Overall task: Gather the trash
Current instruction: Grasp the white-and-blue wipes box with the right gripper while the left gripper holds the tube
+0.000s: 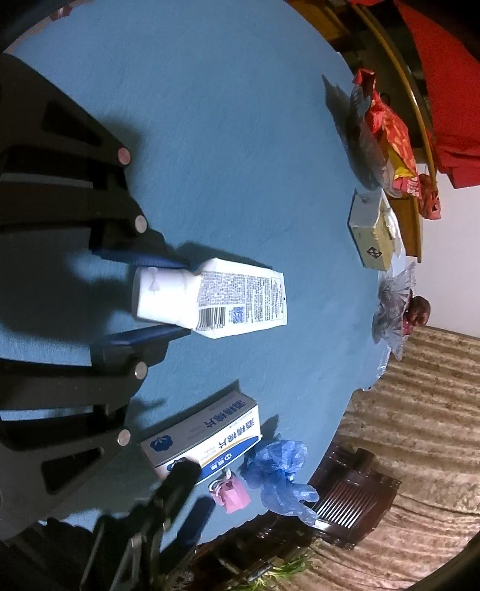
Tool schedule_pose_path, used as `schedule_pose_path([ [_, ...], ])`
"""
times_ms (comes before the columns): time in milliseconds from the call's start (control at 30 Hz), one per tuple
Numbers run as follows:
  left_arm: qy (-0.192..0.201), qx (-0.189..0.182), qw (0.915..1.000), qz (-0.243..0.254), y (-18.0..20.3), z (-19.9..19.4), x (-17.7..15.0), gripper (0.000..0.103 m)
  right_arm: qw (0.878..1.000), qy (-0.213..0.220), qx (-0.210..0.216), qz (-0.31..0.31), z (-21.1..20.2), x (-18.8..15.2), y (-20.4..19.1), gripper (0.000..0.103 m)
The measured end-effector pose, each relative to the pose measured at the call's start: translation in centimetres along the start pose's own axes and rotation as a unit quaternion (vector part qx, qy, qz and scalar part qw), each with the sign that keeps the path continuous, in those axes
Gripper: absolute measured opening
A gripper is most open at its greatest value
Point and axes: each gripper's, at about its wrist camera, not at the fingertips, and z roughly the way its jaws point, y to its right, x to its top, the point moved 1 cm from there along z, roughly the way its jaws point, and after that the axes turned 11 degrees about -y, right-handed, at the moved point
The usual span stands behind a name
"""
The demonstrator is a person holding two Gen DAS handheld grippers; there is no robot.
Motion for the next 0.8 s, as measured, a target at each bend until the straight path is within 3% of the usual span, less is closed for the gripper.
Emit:
schedule_pose_path([
  [100,0.004,0.000,1.0000,-0.003,-0.3,-0.3,0.1,0.029,1.000,-0.015,0.004,-0.007,1.1,0.2,-0.7,0.073],
  [300,0.007,0.000,1.0000,-0.003,-0.2,-0.5,0.0,0.029,0.999,-0.040,-0.019,-0.011,2.5,-0.2,-0.7,0.057],
  [567,0.014,-0.005,0.9999,0.003,0.7,-1.4,-0.1,0.029,0.999,-0.032,-0.018,-0.016,1.3,-0.3,-0.5,0.055],
  [800,0.027,-0.011,0.9995,0.011,2.2,-2.9,-0.1,0.029,1.000,-0.006,-0.014,-0.007,-2.6,-0.7,0.5,0.055],
])
